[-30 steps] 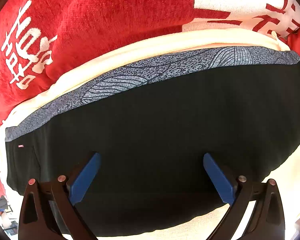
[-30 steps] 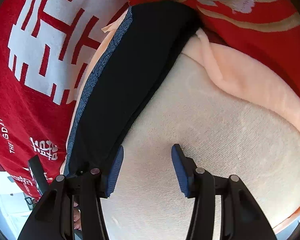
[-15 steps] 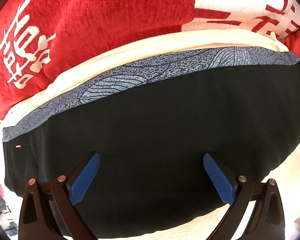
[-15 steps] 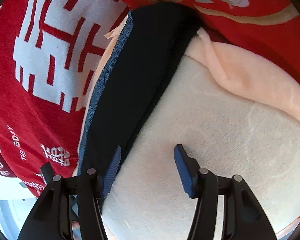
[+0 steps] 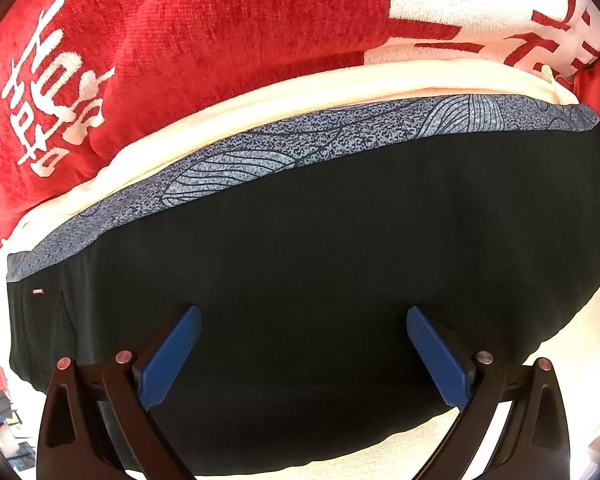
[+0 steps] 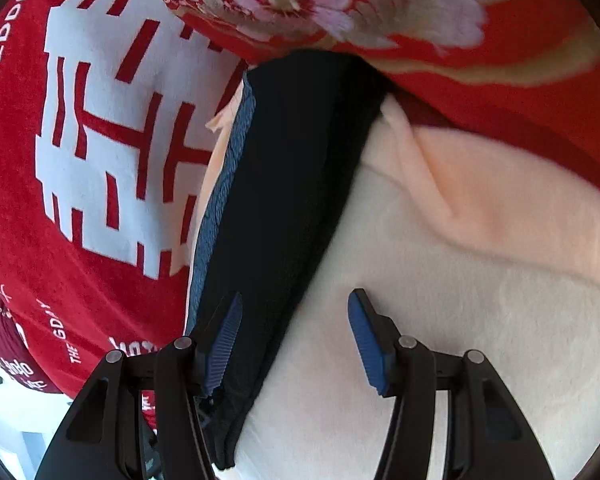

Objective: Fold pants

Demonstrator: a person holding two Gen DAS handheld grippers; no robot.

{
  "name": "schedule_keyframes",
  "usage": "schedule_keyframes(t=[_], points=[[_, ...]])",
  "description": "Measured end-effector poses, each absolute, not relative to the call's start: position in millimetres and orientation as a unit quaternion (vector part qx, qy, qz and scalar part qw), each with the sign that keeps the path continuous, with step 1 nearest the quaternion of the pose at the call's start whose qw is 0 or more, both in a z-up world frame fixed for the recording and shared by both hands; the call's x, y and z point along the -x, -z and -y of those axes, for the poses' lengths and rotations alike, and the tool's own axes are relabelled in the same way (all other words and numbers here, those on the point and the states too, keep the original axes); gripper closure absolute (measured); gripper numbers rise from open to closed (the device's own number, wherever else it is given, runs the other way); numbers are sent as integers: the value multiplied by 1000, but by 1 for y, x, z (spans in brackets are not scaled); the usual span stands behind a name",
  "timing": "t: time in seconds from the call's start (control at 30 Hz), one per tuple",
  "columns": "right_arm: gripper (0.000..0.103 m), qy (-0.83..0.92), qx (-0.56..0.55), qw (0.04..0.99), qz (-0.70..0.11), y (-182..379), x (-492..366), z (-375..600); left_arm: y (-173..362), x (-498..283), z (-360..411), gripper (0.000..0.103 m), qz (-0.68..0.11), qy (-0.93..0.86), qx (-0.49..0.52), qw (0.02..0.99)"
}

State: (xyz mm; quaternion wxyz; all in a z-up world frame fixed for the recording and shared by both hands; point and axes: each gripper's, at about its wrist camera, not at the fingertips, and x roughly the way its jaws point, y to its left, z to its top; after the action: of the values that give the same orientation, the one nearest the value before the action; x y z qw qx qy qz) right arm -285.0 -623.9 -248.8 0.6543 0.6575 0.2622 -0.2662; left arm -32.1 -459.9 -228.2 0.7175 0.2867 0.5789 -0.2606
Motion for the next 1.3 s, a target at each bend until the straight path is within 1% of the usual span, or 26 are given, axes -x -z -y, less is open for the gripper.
schedule_keyframes(t=[0.33,0.43,0.47,0.5,0.53,0.57,0.6,0.63,0.83,0.9,1.0,1.1,1.3], points=[[44,281,-653,671,-209,259,260,647,226,34,462,0,-579,257,-287,718],[44,290,-643,677,-208,258,246,653,224,34,463,0,-574,263,-295,717],[50,288,-644,677,-211,258,244,654,223,34,465,0,-575,263,-297,716],[72,288,-644,675,-217,257,242,655,221,34,467,3,-576,263,-298,715],[83,293,-635,673,-239,254,239,657,218,34,469,15,-580,266,-293,712],[87,293,-629,678,-242,251,240,658,215,35,472,23,-585,271,-288,708],[88,285,-624,686,-242,247,241,658,211,38,476,36,-591,279,-284,701],[88,277,-616,695,-247,241,241,658,206,41,481,38,-594,288,-282,696],[88,247,-557,746,-270,205,230,652,175,69,527,38,-571,364,-226,701],[88,242,-553,750,-270,201,229,651,183,78,542,38,-571,373,-229,694],[89,237,-548,750,-283,202,226,651,217,86,556,38,-594,369,-242,673],[89,241,-531,757,-295,202,224,645,214,96,560,38,-567,376,-265,683],[89,244,-490,773,-321,186,211,636,213,95,556,36,-565,388,-260,680]])
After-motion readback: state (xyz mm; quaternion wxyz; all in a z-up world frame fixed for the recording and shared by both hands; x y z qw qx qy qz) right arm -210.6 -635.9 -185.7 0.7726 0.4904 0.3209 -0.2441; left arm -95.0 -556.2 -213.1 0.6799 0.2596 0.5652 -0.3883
